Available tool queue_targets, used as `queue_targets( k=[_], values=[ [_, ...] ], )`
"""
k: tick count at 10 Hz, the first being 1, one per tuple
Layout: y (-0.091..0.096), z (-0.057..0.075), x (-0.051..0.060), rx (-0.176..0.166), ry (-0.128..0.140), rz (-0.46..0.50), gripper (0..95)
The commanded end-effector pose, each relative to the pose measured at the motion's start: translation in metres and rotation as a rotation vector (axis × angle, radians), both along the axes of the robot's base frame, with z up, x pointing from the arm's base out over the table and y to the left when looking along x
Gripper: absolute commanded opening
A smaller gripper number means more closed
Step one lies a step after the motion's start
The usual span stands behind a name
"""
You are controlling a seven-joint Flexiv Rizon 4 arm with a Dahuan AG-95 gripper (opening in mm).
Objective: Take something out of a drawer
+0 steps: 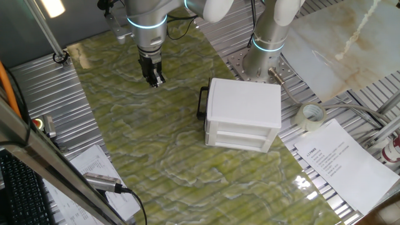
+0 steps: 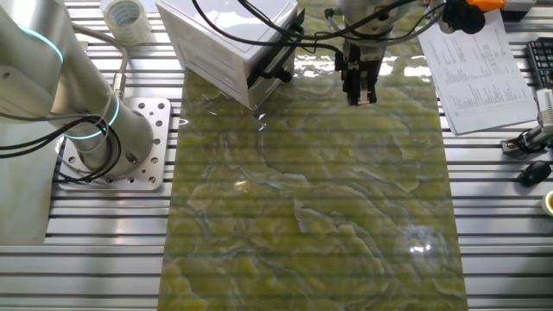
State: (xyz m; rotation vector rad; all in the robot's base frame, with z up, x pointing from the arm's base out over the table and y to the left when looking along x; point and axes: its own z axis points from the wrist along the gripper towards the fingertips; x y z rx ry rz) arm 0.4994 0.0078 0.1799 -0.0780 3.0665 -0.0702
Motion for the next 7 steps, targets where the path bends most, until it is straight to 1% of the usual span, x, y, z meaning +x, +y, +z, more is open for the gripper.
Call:
queue_targets(
  k=[1,5,6,7],
  values=[
    [0.0000,0.0000,-0.0001,-0.001,-0.002,0.018,0.0],
    [-0.0001,-0.0006,-0.0010,-0.001,-0.004,0.030,0.0],
    [0.0014,-0.0019,-0.0017,-0.003,0.002,0.055,0.0],
    [0.0043,-0.0030,-0.0028,0.003,0.002,0.074,0.0]
  ],
)
